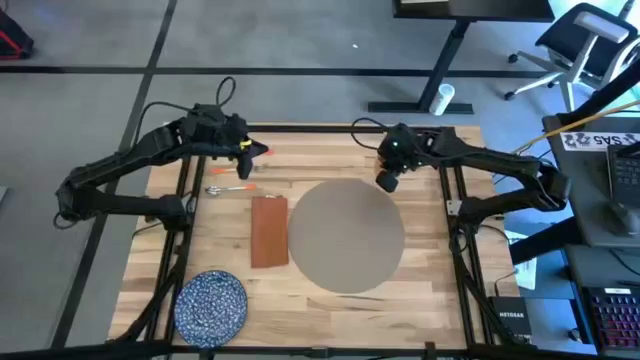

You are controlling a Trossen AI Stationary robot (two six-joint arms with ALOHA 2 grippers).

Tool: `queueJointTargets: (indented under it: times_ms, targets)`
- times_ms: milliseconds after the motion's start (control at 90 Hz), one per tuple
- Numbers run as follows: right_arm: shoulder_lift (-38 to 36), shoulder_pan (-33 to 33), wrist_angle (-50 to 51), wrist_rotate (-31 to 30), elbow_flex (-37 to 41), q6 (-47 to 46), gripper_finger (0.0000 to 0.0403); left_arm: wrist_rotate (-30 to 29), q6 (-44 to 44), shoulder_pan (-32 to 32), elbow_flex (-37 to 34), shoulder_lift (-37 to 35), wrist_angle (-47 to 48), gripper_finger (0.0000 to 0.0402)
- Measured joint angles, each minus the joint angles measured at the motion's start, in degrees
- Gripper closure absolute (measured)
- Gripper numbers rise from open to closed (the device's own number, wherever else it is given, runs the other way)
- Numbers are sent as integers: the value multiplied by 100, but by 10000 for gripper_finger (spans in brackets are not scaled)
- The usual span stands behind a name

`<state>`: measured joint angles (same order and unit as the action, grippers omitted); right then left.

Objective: Set table place
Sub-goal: Move the yellow cup to the top right of the table

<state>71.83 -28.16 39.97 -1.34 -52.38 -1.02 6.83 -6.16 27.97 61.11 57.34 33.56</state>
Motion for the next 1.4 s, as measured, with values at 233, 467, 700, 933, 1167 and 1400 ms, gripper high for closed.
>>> queueJointTargets:
  times_ms: [233,467,700,933,1167,1400]
  targets:
    - [1,0,-2,-1,0,0,403,0,13,0,2,0,2,402]
    - [1,0,-2,-1,0,0,403,0,13,0,-1,0,15,402]
    - [3,2,-249,22,321,-108,403,0,-11,0,1,0,31,402]
    - [3,2,-572,196,517,-309,403,0,-31,0,2,0,34,402]
    - [3,2,-639,189,522,-306,403,0,1,0,0,0,35,402]
    - [199,0,-614,-98,525,-126,403,-1,64,20,1,0,30,402]
